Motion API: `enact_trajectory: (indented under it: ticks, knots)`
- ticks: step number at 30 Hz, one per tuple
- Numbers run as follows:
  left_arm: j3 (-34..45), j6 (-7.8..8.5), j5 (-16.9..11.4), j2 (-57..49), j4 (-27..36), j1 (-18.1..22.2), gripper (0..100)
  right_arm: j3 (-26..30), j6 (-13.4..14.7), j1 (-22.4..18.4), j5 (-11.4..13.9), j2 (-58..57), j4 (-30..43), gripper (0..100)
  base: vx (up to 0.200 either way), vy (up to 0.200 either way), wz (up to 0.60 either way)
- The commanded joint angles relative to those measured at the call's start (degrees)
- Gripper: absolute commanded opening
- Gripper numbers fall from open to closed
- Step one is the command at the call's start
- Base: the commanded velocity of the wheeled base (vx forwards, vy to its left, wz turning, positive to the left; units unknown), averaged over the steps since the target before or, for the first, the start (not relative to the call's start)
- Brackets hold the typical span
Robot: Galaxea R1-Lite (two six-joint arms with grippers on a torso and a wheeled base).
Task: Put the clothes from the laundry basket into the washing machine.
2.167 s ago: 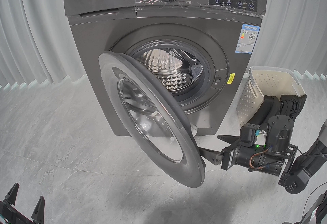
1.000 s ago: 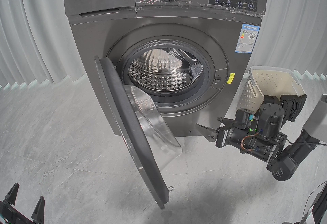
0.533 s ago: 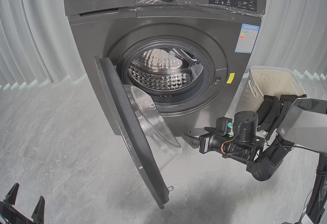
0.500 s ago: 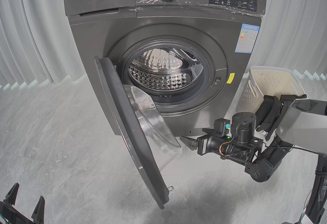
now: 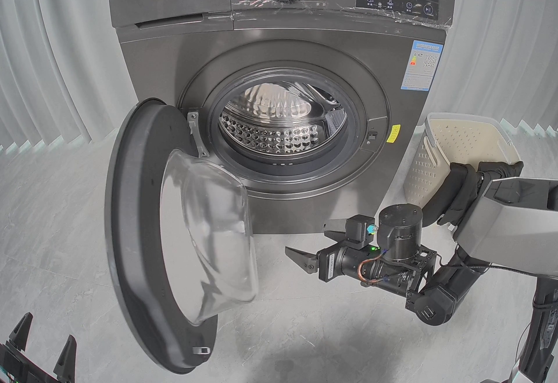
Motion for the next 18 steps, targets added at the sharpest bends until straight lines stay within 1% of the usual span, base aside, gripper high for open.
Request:
enact_trajectory:
  ticks: [1,2,3,4,5,6,7,8,11,12,13,18]
  knots:
    - [0.84,-0.01,-0.02,-1.01,-0.01,0.01,100,-1.68,-0.09,0.06,0.03,-0.06,0.31,100,0.0,0.0,0.0]
    - [0.84,-0.01,-0.02,-1.01,-0.01,0.01,100,-2.56,-0.09,0.06,0.12,0.02,0.84,100,0.0,0.0,0.0]
    - [0.84,-0.01,-0.02,-1.01,-0.01,0.01,100,-3.7,-0.09,0.15,0.21,0.29,1.28,100,-0.2,0.0,0.0]
    - [0.84,-0.01,-0.02,-1.01,-0.01,0.01,100,-3.7,-0.09,0.15,0.21,0.29,1.28,100,-0.2,0.0,0.0]
    - [0.84,0.08,-0.02,-1.01,-0.01,0.01,100,-5.99,-0.09,0.33,0.65,0.55,2.6,100,-0.2,0.0,0.0]
    - [0.84,0.08,-0.02,-1.01,-0.01,0.01,100,-7.22,-0.09,0.68,1.0,0.64,3.74,100,-0.2,0.0,0.0]
    - [0.84,0.08,-0.02,-1.01,-0.01,0.01,100,-7.3,-0.09,0.77,1.09,0.64,3.91,100,-0.2,0.0,0.0]
    - [0.84,0.08,-0.02,-1.01,-0.01,0.01,100,-9.24,-0.01,1.73,1.35,0.99,5.94,100,-0.2,0.0,0.0]
    - [0.84,0.08,-0.02,-1.01,-0.01,0.01,100,-13.54,-0.01,2.26,1.44,2.4,8.49,100,0.0,0.0,0.0]
    - [0.84,0.08,-0.02,-1.01,-0.01,0.01,100,-13.54,-0.01,2.26,1.44,2.4,8.49,100,0.0,0.0,0.0]
    - [0.84,0.08,-0.02,-1.01,-0.01,0.01,100,-16.09,-0.01,2.52,1.44,3.45,10.16,100,0.0,0.0,0.0]
    - [0.84,-0.01,-0.11,-1.01,-0.09,0.01,100,-21.37,-0.01,4.98,1.35,6.88,13.76,100,0.0,0.0,0.0]
